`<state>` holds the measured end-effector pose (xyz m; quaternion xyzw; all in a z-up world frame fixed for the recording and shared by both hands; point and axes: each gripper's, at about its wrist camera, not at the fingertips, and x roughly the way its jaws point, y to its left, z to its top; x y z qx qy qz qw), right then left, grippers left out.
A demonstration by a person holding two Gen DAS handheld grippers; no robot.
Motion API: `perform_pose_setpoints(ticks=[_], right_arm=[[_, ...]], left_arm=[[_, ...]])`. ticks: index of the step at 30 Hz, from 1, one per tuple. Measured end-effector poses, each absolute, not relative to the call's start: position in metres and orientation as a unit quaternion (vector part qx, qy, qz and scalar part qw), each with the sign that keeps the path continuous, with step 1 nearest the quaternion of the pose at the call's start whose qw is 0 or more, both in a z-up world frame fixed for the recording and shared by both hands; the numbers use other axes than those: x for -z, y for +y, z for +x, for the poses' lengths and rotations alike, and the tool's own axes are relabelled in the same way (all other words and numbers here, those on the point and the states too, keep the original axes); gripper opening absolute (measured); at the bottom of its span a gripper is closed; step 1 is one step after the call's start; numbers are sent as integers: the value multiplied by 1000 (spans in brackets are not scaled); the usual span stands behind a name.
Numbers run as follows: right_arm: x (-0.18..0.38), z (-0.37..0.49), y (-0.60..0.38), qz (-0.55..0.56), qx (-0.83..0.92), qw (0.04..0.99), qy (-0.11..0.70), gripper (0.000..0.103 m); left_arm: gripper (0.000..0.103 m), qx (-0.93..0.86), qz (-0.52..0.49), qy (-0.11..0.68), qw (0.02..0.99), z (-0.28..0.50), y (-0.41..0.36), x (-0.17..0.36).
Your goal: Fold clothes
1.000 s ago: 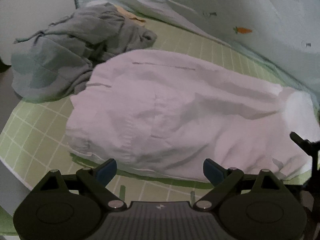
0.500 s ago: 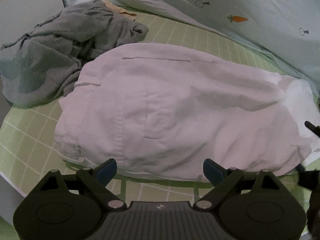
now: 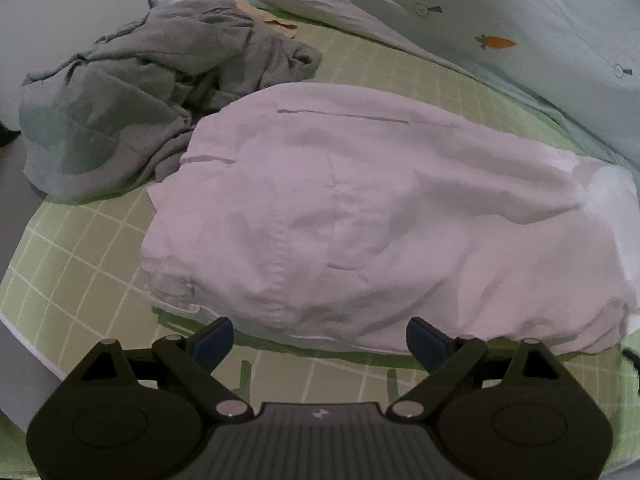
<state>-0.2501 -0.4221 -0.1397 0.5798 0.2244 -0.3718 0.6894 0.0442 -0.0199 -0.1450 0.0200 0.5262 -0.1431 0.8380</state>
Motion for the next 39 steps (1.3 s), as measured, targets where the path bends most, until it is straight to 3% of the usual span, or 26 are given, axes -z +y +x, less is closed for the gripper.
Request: perform_pose_setpoints(ticks=[7,14,26,32,39], right_arm=[[138,-231,-446,197,507,737,401,100],[149,-233,-481,215,510,747,368,101],[169,-213,-501,203,379,788,440,103],[168,-189,-451,147,290,814,482,103],[166,-214,-439,169,270,802,506,102]], left_arm=[[93,155,54,505,847,36,-23,140],[93,158,63,509,844,29,-28,140],[93,160,81,521,835,13,-33,145],[93,159,76,528,831,11,-33,147],[93,156,70,525,834,9,-26,146]])
